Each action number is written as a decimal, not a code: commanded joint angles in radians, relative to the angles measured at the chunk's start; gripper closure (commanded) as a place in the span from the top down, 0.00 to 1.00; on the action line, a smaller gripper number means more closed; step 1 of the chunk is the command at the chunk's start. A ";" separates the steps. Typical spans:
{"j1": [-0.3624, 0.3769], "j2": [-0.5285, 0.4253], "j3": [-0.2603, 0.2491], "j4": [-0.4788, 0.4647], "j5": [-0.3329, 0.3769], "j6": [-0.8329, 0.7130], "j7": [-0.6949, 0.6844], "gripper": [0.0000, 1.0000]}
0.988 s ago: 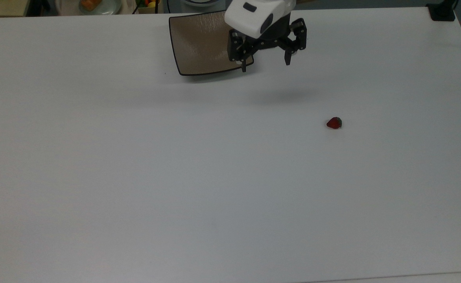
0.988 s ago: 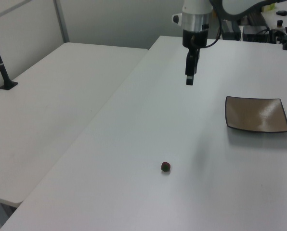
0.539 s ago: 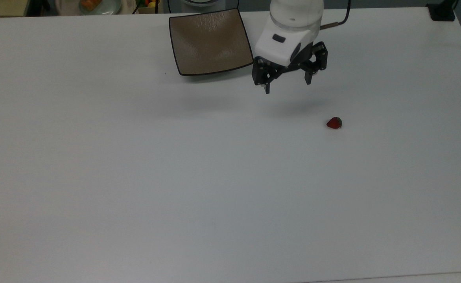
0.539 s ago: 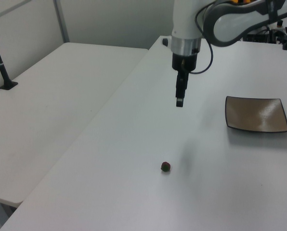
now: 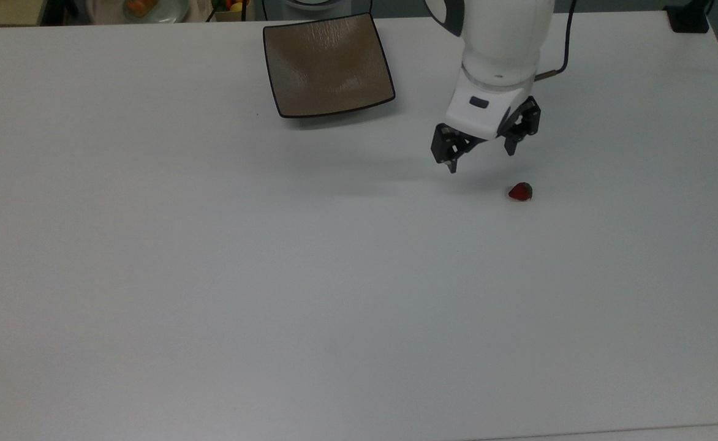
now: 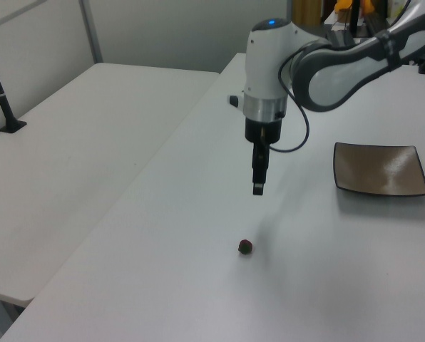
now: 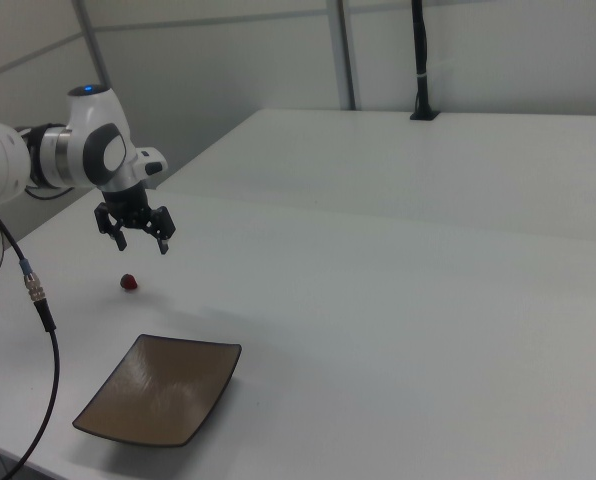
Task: Strawberries on a ceramic plate
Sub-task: 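Move the open gripper over to the red strawberry, then lower the gripper onto the strawberry and close it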
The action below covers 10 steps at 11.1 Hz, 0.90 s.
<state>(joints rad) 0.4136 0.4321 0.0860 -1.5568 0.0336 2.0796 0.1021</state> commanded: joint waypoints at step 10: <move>0.133 0.132 -0.003 0.000 -0.055 0.244 0.034 1.00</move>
<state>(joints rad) 0.5250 0.5565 0.0897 -1.5570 0.0029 2.3007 0.1141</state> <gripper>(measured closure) 0.000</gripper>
